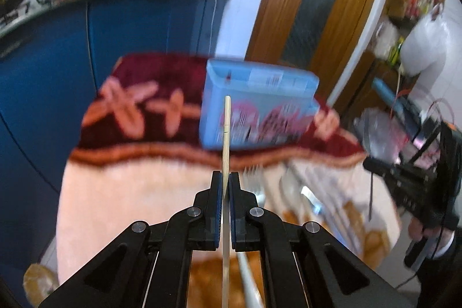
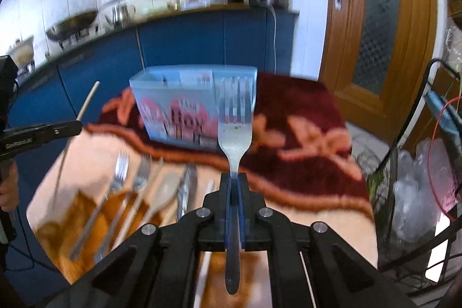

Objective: Organize utensils
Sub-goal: 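Close the left tool on the chopstick while the right tool grips the silver fork, then lower the chopstick into the blue caddy with the left tool while the right tool drops the fork in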

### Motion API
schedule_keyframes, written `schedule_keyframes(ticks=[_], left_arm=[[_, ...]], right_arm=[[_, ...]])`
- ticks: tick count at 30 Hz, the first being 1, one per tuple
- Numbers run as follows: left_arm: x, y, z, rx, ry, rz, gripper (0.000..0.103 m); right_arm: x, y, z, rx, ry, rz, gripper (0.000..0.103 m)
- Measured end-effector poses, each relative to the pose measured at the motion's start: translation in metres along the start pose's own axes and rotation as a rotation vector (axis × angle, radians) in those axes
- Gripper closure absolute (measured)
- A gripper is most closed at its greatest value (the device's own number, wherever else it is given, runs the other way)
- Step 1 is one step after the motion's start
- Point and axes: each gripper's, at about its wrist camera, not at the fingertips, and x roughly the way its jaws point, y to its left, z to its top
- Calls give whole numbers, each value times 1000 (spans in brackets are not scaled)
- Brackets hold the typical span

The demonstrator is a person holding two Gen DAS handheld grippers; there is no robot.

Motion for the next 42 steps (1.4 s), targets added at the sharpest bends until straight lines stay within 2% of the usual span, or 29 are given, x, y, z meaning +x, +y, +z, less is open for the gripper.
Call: schedule_keyframes(ticks=[5, 8, 18, 24, 30, 34, 42], left_arm=[[-3, -9, 34, -26, -131, -26, 99], [0, -15, 56, -25, -206, -27, 99], [17, -21, 125, -13, -453, 28, 99], [45, -16, 141, -19, -535, 76, 99], [78, -6, 137, -21, -564, 130, 99], [95, -1, 123, -2, -538, 135, 99], [101, 0, 109, 31, -480, 126, 99]], right_arm=[[-5, 3, 22, 15, -140, -10, 97], [-5, 1, 36, 23, -189, 0, 97], [23, -9, 87, 63, -281, 31, 97], [54, -12, 108, 76, -322, 36, 97], [89, -14, 113, 74, -354, 29, 97], [106, -14, 109, 65, -343, 33, 97], [116, -6, 98, 4, -295, 16, 95]])
